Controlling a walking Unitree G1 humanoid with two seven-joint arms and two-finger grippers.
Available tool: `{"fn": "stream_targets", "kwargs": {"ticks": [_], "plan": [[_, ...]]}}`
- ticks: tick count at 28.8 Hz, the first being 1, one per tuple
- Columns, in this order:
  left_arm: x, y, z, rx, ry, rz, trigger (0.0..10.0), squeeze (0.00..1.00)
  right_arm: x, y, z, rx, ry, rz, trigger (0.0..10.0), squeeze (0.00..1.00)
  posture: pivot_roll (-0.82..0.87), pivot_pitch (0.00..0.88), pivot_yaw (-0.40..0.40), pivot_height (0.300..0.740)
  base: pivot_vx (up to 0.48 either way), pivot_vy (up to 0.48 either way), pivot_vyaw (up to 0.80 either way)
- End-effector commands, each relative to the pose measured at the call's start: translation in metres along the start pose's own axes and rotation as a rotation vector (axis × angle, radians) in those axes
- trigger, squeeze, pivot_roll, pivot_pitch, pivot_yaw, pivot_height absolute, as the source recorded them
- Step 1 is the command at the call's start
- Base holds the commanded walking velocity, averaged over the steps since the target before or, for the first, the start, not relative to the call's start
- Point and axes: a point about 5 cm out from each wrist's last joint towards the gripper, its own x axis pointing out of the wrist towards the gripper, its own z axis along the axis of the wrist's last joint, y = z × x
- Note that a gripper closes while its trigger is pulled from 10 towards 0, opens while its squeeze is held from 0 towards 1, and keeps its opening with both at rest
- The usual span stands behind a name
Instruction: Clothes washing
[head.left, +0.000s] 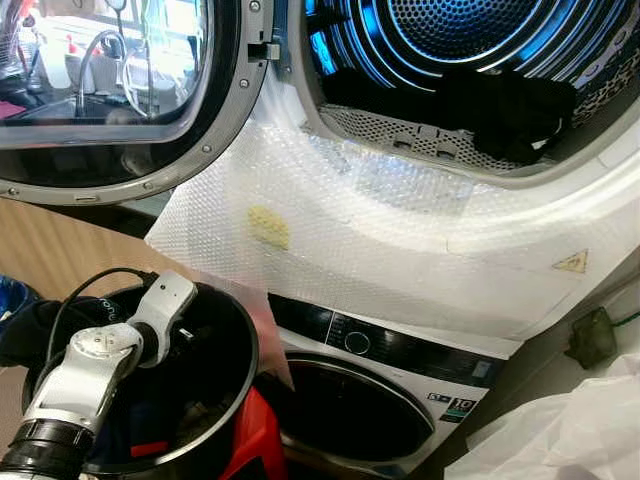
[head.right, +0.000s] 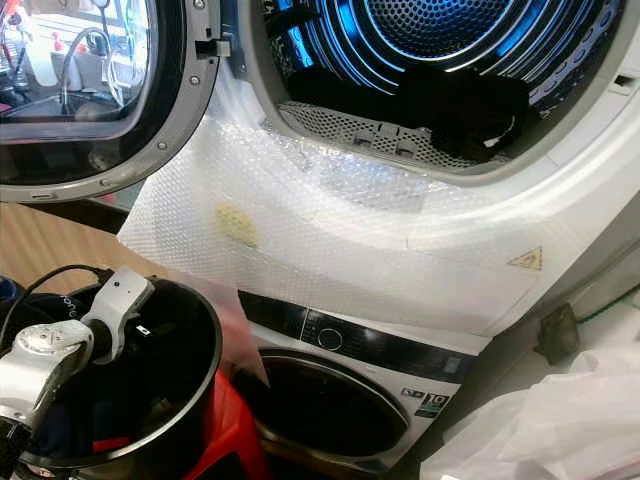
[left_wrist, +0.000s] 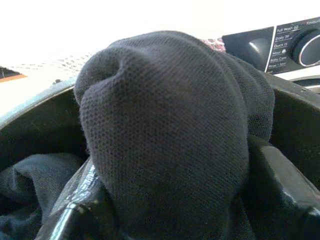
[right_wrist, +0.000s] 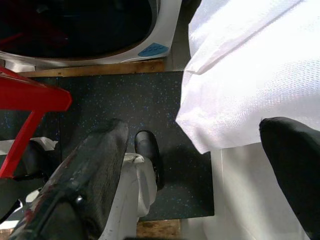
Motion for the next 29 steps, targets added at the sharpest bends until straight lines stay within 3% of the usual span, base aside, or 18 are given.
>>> {"fn": "stream_targets", "kwargs": {"ticks": [1,22,29], "plan": [[0.0018,-0.0018,-0.0013,-0.014,0.006,-0.002,0.0,0.00,-0.0001,-0.0022,0.0005,0.011,0.000,-0.009,10.0,0.00,-0.06,0.140,-0.105,0.740,0.000,0.000,0.00],[0.0031,-0.0101,-0.0039,-0.044,-0.017,-0.002,0.0,0.00,0.0006,0.0013,0.0045,0.005,-0.005,0.001,10.0,0.00,-0.04,0.120,-0.106,0.740,0.000,0.000,0.00],[0.0011,-0.0081,0.0052,-0.083,-0.088,0.042,0.0,0.00,0.0009,0.0040,0.0057,0.004,-0.008,0.009,10.0,0.00,-0.04,0.106,-0.101,0.740,0.000,0.000,0.00]]}}
